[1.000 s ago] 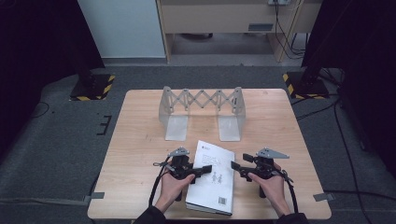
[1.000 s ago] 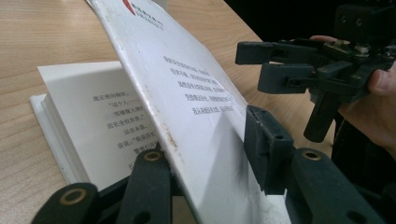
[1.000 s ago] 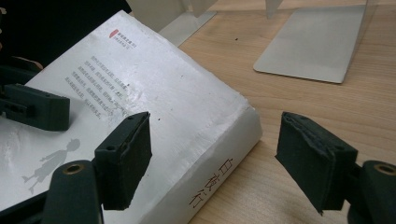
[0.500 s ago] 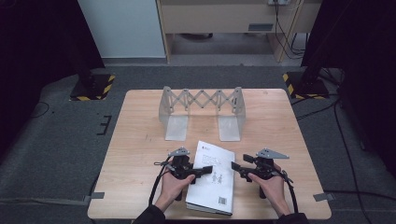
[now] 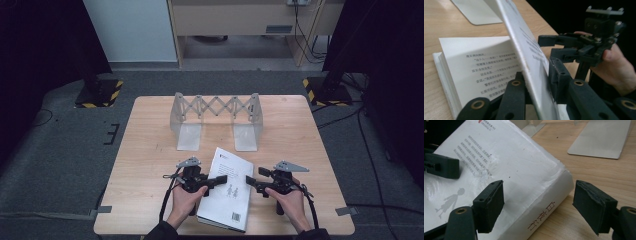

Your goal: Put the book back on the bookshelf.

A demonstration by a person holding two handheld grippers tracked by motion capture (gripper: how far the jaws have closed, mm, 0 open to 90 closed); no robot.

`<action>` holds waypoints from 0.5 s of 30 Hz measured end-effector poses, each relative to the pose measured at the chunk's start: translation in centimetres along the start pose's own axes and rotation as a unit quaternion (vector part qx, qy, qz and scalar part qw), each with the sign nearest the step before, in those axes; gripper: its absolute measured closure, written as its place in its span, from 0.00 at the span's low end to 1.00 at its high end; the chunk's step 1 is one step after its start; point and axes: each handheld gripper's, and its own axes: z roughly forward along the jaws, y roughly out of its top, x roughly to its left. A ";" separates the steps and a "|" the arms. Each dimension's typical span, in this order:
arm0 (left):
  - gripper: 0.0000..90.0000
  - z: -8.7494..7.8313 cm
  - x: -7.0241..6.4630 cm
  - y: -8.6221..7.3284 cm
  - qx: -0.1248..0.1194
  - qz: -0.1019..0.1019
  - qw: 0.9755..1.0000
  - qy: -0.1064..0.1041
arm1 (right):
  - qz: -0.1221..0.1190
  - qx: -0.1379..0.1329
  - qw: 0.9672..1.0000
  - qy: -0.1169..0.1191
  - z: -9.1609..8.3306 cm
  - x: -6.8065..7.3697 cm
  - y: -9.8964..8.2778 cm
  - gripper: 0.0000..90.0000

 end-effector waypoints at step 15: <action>0.87 -0.8 -0.7 0.3 -0.013 0.028 0.999 -0.011 | 0.060 0.004 0.996 0.059 0.7 -0.1 -0.4 0.11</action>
